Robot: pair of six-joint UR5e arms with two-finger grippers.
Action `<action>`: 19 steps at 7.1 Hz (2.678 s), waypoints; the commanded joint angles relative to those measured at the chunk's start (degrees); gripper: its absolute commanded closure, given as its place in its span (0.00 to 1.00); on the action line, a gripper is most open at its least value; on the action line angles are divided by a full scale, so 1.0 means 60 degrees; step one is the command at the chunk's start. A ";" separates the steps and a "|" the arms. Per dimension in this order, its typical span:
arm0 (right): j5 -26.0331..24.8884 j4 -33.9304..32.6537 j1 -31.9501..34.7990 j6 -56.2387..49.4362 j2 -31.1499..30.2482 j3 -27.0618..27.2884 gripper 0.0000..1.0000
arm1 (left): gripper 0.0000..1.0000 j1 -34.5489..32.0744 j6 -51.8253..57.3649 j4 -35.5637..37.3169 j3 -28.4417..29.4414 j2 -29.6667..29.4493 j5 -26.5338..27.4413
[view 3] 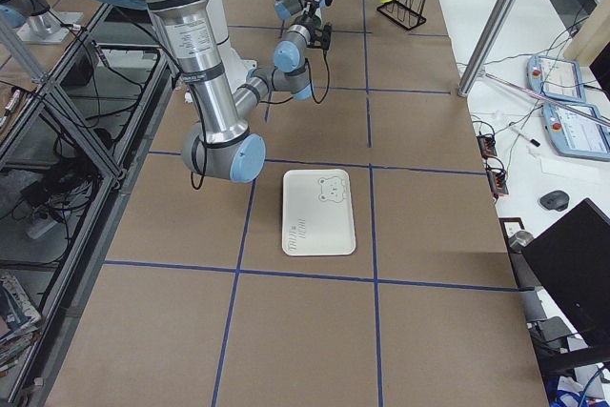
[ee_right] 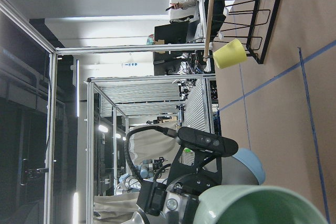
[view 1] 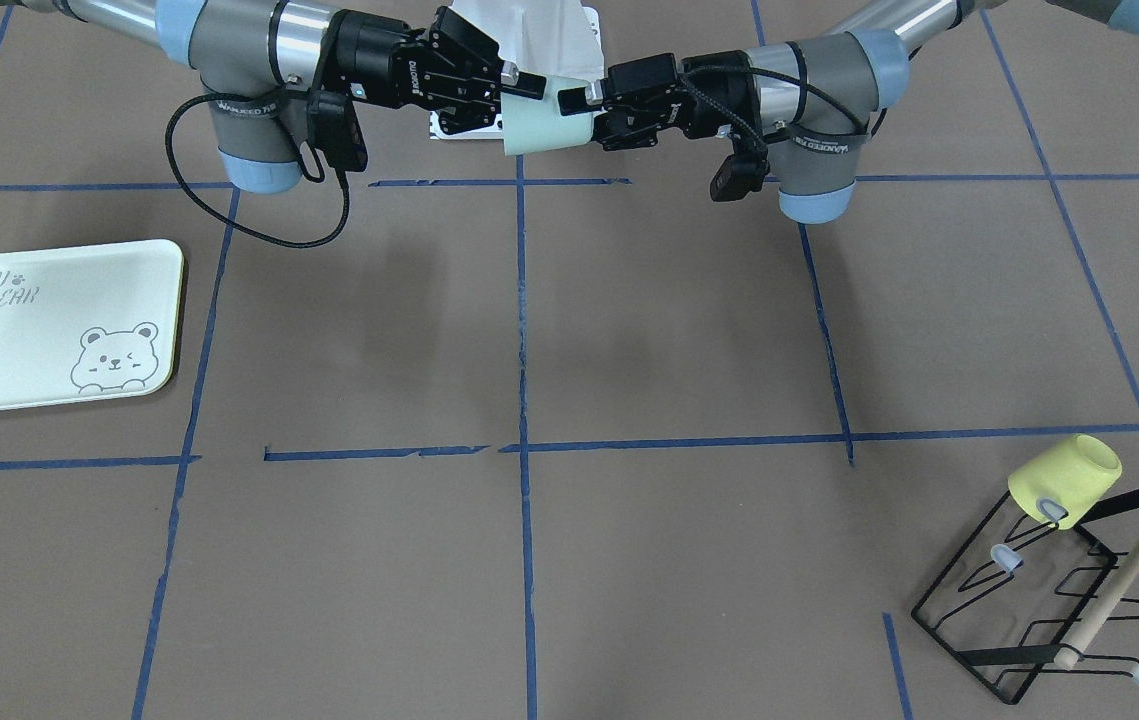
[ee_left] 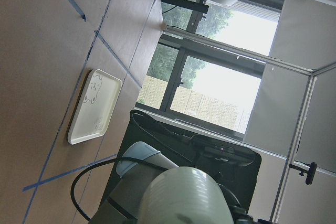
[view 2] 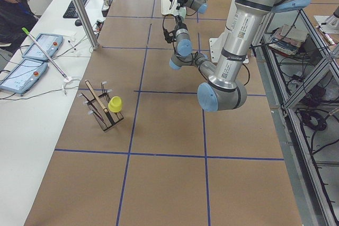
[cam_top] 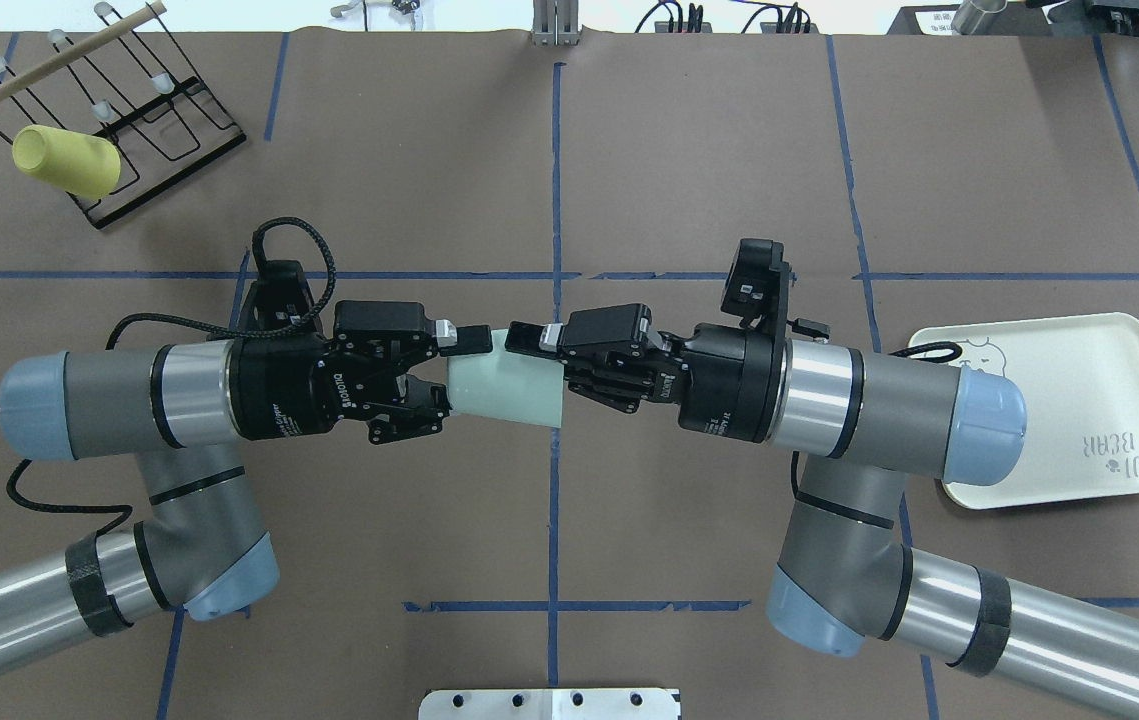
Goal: Left arm grabs green cup and hands to right arm on tray
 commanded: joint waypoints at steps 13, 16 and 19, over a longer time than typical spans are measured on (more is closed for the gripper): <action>0.0904 -0.4155 0.0787 -0.0334 -0.0164 0.0493 1.00 | 0.00 -0.2271 0.5989 1.3660 -0.1404 -0.0237 0.0266; 0.1833 -1.1264 0.1171 -0.3006 0.0055 0.2657 1.00 | 0.00 -0.2623 0.9846 1.7535 -0.2562 -0.0120 0.0295; 0.2866 -1.5936 0.2264 -0.6723 0.0115 0.3030 1.00 | 0.00 -0.3599 1.3803 1.8411 -0.3575 0.1750 -0.0343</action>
